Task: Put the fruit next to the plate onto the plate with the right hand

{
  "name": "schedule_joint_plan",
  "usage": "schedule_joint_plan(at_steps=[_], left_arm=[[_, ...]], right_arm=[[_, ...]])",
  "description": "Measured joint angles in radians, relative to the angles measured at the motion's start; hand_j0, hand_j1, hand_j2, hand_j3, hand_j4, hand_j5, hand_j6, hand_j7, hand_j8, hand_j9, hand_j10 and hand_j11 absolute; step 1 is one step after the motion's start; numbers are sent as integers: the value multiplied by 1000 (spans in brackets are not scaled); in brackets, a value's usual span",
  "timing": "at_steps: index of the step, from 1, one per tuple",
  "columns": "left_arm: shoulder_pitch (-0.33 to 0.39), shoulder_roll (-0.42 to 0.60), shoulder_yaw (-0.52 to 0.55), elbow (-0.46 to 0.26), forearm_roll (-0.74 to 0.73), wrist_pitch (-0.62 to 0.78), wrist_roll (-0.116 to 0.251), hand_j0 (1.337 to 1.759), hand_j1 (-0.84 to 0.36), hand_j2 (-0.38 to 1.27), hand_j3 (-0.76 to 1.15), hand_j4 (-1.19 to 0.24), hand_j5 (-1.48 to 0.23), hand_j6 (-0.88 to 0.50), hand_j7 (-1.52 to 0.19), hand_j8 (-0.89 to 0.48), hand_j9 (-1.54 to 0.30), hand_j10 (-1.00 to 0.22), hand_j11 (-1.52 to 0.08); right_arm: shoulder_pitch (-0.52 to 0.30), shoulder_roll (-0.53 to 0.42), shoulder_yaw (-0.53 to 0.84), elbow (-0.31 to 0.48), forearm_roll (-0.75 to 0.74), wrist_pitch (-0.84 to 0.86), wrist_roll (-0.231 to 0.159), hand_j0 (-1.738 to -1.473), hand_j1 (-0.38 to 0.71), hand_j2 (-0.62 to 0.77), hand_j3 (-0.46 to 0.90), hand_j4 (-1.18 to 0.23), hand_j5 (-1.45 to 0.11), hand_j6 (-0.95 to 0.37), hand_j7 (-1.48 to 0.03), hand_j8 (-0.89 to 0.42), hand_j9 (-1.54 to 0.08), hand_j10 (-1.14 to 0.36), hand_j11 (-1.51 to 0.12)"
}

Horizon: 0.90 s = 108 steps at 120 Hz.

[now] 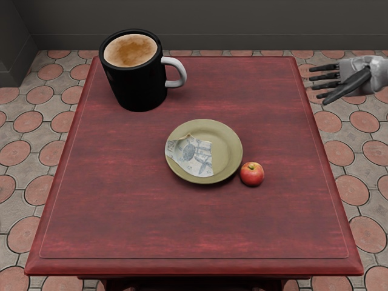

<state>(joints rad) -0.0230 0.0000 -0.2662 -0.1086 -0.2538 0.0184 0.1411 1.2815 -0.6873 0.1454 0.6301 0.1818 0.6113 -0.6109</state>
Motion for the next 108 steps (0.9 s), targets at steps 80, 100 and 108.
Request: schedule_joint_plan(at_steps=[80, 100, 108], left_arm=[[3, 0, 0, 0, 0, 0, 0, 1658, 349, 0, 0, 0, 0, 0, 0, 0, 0, 0, 0], [3, 0, -1, 0, 0, 0, 0, 1658, 349, 0, 0, 0, 0, 0, 0, 0, 0, 0, 0], [3, 0, -1, 0, 1, 0, 0, 1658, 349, 0, 0, 0, 0, -1, 0, 0, 0, 0, 0]], right_arm=[[131, -222, -69, 904, -611, -151, 0, -1658, -349, 0, 0, -3, -1, -3, 0, -3, -1, -2, -1], [90, -278, -73, 1061, -708, -477, 0, -1658, -301, -8, 0, -44, -53, -45, -53, -44, -53, -43, -53], [43, -275, -72, 1087, -763, -571, 0, -1658, -315, -5, 0, -33, -38, -34, -38, -33, -38, -32, -38]])
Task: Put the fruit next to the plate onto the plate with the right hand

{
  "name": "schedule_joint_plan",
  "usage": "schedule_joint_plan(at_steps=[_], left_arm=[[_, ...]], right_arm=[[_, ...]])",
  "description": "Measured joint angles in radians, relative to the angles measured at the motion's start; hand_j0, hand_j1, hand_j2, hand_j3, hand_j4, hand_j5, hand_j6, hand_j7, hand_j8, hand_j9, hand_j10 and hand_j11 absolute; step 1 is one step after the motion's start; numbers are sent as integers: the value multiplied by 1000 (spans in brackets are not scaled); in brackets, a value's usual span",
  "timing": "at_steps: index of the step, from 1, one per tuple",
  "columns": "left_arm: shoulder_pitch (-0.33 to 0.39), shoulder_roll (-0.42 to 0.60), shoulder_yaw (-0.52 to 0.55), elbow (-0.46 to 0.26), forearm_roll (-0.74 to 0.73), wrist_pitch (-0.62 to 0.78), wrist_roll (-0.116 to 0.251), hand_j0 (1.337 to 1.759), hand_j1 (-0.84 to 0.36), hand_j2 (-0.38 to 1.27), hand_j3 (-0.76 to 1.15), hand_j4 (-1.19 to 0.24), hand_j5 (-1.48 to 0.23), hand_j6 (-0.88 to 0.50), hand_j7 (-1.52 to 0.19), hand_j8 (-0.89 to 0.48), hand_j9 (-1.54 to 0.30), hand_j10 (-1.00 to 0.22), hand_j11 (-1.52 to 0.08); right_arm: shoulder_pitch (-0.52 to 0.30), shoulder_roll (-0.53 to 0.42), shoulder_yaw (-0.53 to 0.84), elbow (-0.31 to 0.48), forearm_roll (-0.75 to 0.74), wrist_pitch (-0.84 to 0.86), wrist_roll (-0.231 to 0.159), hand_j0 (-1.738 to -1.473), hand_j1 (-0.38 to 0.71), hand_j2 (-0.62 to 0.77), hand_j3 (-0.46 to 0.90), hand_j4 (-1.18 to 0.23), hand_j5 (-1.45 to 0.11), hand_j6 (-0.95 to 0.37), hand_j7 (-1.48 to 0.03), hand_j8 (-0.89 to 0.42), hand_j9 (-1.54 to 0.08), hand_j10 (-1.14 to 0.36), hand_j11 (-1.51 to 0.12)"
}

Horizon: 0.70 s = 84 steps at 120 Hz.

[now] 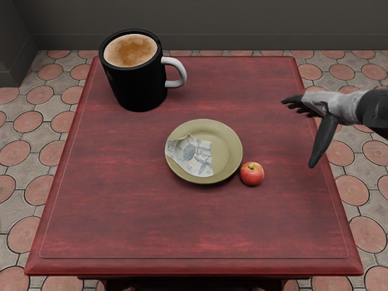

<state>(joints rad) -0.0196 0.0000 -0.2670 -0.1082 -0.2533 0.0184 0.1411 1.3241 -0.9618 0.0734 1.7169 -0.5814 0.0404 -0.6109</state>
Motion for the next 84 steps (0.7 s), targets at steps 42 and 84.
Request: schedule_joint_plan(at_steps=[42, 84], left_arm=[[-3, 0, 1, 0, 0, 0, 0, 1658, 349, 0, 0, 0, 0, -1, 0, 0, 0, 0, 0], [-3, 0, 1, 1, 0, 0, 0, 1658, 349, 0, 0, 0, 0, -1, 0, 0, 0, 0, 0]], right_arm=[[-311, 116, 58, 27, -207, -331, 0, -1658, -330, -2, 0, -21, -23, -23, -22, -22, -23, -21, -23], [-432, 164, 128, 28, -271, -341, 0, -1658, -305, -5, 0, -41, -50, -43, -49, -42, -50, -41, -50]])
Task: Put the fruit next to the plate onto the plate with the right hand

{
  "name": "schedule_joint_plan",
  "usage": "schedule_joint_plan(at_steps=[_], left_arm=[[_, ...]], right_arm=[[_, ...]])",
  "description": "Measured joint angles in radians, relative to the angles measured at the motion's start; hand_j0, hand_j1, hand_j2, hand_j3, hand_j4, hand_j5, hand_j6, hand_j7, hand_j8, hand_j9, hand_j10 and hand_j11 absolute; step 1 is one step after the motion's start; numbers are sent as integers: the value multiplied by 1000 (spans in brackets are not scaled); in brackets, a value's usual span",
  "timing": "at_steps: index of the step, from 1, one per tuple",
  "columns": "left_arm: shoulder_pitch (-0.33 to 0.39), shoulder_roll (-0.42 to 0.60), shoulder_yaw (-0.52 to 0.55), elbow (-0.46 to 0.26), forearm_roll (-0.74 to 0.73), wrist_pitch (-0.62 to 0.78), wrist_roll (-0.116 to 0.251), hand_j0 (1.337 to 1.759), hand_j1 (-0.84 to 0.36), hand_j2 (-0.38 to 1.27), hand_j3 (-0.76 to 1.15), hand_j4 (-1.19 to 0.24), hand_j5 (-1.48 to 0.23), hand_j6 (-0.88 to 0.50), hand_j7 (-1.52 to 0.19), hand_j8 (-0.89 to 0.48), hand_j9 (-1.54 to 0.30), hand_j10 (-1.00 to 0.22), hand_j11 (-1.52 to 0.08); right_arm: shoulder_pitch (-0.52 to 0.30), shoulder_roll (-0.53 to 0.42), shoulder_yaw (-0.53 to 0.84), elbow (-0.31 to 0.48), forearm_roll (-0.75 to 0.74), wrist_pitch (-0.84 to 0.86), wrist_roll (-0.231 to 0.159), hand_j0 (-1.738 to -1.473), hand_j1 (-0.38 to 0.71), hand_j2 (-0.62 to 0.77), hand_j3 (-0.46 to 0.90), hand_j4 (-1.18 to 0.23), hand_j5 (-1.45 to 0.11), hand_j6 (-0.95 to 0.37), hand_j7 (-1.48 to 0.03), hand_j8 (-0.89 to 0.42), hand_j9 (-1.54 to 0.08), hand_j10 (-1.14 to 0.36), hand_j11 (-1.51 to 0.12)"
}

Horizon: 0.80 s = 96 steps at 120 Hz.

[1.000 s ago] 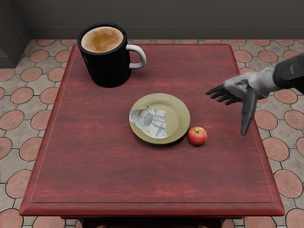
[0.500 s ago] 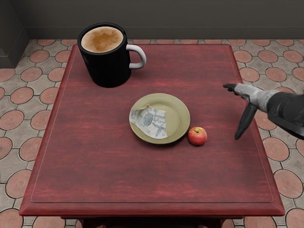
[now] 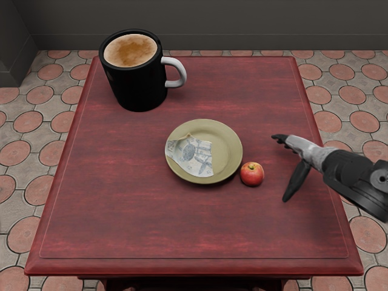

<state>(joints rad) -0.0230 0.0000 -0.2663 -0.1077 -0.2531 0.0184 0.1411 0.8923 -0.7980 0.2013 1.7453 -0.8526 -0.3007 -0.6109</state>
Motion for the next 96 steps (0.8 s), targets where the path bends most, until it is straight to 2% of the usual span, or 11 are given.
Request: schedule_joint_plan(at_steps=[26, 60, 96], left_arm=[[2, 0, 0, 0, 0, 0, 0, 1658, 349, 0, 0, -1, 0, -1, 0, -1, 0, 0, 0], [3, 0, 0, 0, 0, 0, 0, 1658, 349, 0, 0, 0, 0, -1, 0, -1, 0, 0, 0], [3, 0, 0, 0, 0, 0, 0, 1658, 349, 0, 0, 0, 0, -1, 0, -1, 0, 0, 0]], right_arm=[[-7, 19, 37, 0, -1, 34, 0, -1658, -313, -4, 0, -34, -41, -36, -41, -35, -41, -34, -41], [-28, 59, 55, 0, -77, -1, 0, -1658, -333, -1, 0, -17, -19, -19, -19, -18, -19, -17, -19], [-114, 116, 56, 0, -196, -161, 0, -1658, -342, 1, 0, -9, -10, -11, -9, -10, -10, -9, -10]])
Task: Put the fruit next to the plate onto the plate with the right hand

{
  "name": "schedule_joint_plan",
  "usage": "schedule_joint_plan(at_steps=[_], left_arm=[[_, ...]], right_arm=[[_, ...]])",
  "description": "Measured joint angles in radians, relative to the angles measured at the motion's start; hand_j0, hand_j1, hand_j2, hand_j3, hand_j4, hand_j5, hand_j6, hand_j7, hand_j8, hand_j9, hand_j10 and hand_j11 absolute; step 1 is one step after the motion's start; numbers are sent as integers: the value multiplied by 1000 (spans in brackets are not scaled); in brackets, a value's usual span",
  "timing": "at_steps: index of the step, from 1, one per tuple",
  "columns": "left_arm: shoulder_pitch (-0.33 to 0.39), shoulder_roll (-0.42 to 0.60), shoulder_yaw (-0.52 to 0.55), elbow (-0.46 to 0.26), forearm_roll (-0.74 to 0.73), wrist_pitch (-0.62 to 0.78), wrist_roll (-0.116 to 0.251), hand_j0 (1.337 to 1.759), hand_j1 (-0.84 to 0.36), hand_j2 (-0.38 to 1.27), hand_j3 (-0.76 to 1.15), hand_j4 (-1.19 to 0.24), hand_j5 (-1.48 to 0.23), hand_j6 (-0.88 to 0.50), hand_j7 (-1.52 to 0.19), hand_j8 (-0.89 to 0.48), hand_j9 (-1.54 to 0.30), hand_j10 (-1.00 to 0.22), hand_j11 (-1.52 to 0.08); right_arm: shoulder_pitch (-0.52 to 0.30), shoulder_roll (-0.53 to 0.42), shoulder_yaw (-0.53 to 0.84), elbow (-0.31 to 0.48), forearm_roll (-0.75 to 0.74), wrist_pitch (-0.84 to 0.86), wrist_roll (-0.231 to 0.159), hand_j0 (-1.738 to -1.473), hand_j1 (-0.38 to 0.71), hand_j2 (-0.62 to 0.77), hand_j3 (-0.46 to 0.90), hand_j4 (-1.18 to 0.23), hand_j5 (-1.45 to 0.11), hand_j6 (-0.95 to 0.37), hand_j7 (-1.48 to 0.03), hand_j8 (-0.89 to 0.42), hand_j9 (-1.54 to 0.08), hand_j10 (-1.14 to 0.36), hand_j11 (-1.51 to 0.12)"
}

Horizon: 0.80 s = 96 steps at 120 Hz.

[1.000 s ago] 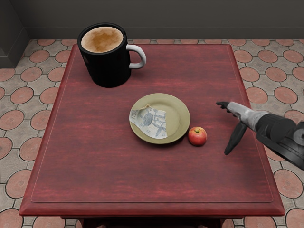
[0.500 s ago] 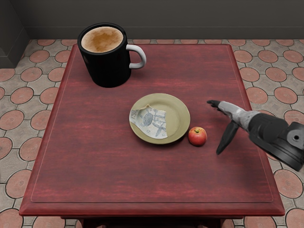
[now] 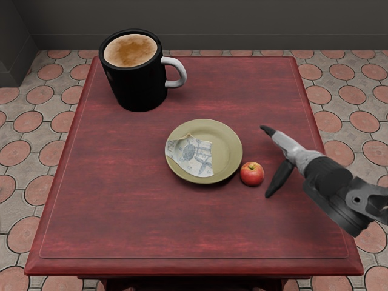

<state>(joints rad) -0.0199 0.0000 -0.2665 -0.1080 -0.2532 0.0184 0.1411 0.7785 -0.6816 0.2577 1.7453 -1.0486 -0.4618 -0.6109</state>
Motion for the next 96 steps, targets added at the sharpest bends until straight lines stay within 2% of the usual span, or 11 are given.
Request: schedule_joint_plan(at_steps=[26, 49, 71, 82, 84, 90, 91, 96], left_arm=[[0, 0, 0, 0, 0, 0, 0, 1658, 349, 0, 0, -1, 0, -1, 0, -1, 0, 0, 0], [3, 0, -1, 0, 0, 0, 0, 1658, 349, 0, 0, 0, 0, -1, 0, -1, 0, 0, 0], [0, 0, 1, 0, 0, 0, 0, 1658, 349, 0, 0, -1, 0, -1, 0, -1, 0, 0, 0], [0, 0, 1, 0, -1, 0, 0, 1658, 349, 0, 0, 0, 0, -1, 0, -1, 0, 0, 0], [0, 0, 1, 0, 0, 0, 0, 1658, 349, 0, 0, 0, 0, -1, 0, -1, 0, 0, 0], [0, 0, 1, 0, 0, 0, 0, 1658, 349, 0, 0, 0, 0, -1, 0, -1, 0, 0, 0], [0, 0, 1, 0, 0, 0, 0, 1658, 349, 0, 0, 0, 0, -1, 0, -1, 0, 0, 0], [0, 0, 1, 0, 0, 0, 0, 1658, 349, 0, 0, 0, 0, -1, 0, -1, 0, 0, 0]], right_arm=[[-19, 24, 0, 0, -23, -16, 0, -1658, -320, -3, 0, -28, -34, -29, -34, -28, -34, -28, -34], [-21, 47, 0, 0, -28, -16, 0, -1658, -206, -22, 0, -122, -157, -124, -157, -123, -157, -122, -157], [-44, 22, 1, 0, -41, -17, 0, -1658, -115, -37, 0, -198, -256, -200, -255, -199, -256, -198, -255], [-46, 16, 2, 0, -45, -16, -1, -1658, -83, -43, 0, -225, -289, -226, -289, -225, -288, -209, -265], [-47, 16, 2, 0, -45, -17, -1, -1658, -80, -43, 0, -230, -292, -230, -294, -230, -292, -236, -211], [-47, 15, 2, 0, -46, -15, 0, -1658, -68, -45, 0, -238, -306, -239, -306, -238, -305, -247, -221], [-47, 15, 2, 0, -46, -15, 0, -1658, -67, -46, 0, -241, -306, -241, -308, -241, -305, -277, -161], [-46, 15, 2, 0, -46, -14, 0, -1658, -58, -47, 0, -248, -316, -249, -318, -249, -316, -270, -174]])
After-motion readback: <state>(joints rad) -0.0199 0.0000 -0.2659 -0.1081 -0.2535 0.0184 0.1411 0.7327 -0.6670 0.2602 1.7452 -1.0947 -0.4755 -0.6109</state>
